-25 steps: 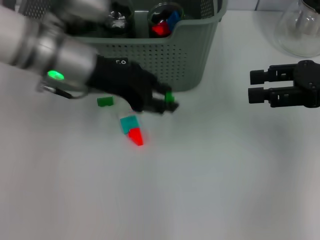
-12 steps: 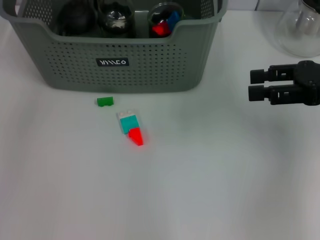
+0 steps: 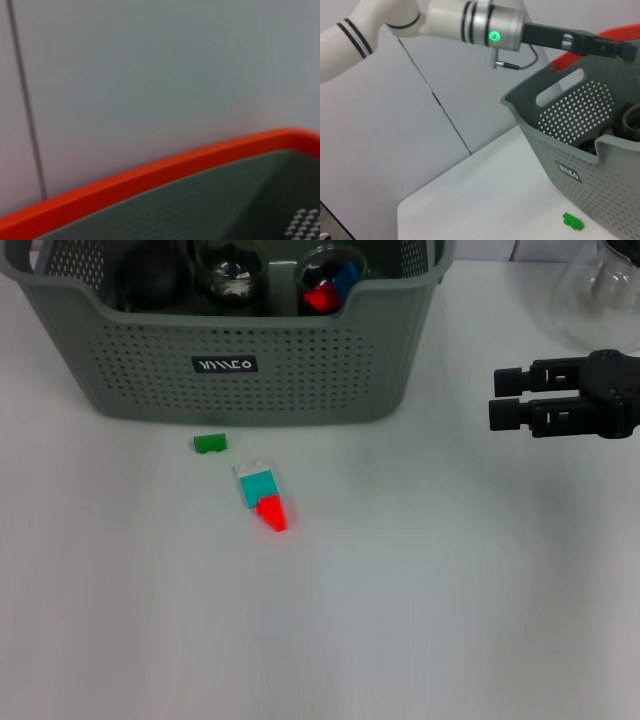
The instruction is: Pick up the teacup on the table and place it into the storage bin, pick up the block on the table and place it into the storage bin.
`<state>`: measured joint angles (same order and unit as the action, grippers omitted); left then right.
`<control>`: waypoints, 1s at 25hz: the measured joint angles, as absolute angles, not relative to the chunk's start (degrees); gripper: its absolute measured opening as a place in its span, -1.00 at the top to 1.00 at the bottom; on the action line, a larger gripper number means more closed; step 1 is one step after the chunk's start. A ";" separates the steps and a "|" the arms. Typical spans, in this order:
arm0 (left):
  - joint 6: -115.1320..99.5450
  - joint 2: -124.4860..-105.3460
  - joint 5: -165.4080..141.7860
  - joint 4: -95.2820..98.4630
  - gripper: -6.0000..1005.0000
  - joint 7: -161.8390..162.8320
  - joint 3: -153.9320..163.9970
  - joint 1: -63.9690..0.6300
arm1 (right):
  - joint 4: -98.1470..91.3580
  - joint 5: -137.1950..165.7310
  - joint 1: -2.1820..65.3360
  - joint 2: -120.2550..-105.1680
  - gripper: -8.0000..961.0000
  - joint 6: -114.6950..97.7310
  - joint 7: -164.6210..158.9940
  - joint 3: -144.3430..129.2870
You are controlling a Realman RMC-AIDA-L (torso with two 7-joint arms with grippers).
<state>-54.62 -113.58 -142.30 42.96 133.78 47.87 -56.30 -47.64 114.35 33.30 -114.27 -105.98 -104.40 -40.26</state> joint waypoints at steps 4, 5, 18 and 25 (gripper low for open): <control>-51.95 -114.16 -146.76 40.25 0.13 134.88 47.90 -57.84 | -47.63 114.35 33.32 -114.32 -0.47 -105.98 -104.41 -40.40; -51.90 -114.38 -147.59 40.17 0.12 135.01 47.90 -58.00 | -47.63 114.35 33.32 -114.32 -0.47 -105.99 -104.41 -40.42; -51.15 -115.89 -150.71 40.85 0.11 135.72 49.84 -57.90 | -47.63 114.44 33.08 -114.43 -0.47 -106.26 -104.41 -40.45; -53.77 -116.91 -150.19 48.68 -0.17 135.70 49.54 -54.86 | -47.63 114.43 33.20 -114.44 -0.47 -106.44 -104.05 -40.44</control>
<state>-53.77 -116.91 -150.19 48.68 135.70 49.54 -54.86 -47.63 114.43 33.20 -114.44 -106.44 -104.05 -40.44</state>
